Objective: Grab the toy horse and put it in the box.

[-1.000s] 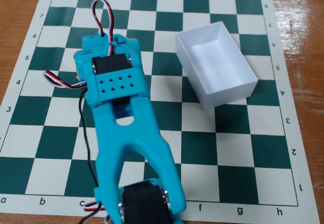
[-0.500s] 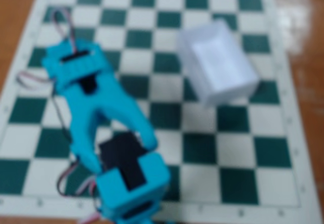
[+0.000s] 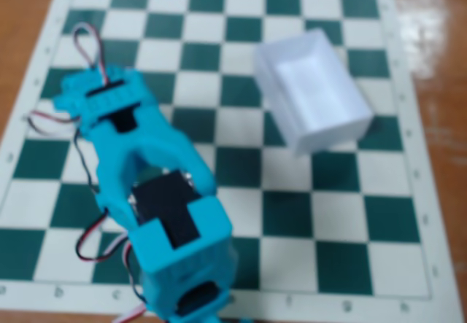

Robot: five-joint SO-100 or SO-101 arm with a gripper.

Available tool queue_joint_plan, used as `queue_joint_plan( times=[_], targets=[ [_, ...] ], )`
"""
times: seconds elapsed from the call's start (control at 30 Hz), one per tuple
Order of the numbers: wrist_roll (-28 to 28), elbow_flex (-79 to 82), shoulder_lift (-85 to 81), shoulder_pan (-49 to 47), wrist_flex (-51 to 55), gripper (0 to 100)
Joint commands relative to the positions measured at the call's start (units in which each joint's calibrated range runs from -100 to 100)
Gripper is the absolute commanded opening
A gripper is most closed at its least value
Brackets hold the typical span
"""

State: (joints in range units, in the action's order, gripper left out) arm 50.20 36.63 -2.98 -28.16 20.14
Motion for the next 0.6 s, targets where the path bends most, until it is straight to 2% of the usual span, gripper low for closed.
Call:
queue_joint_plan(
  times=[0.0,0.3,0.57],
  targets=[
    [0.4,0.0,-1.2,1.9,-1.1,37],
    [1.2,2.7,-0.3,7.4,-1.4,44],
    [1.4,2.8,2.4,6.8,-8.8,45]
  ],
)
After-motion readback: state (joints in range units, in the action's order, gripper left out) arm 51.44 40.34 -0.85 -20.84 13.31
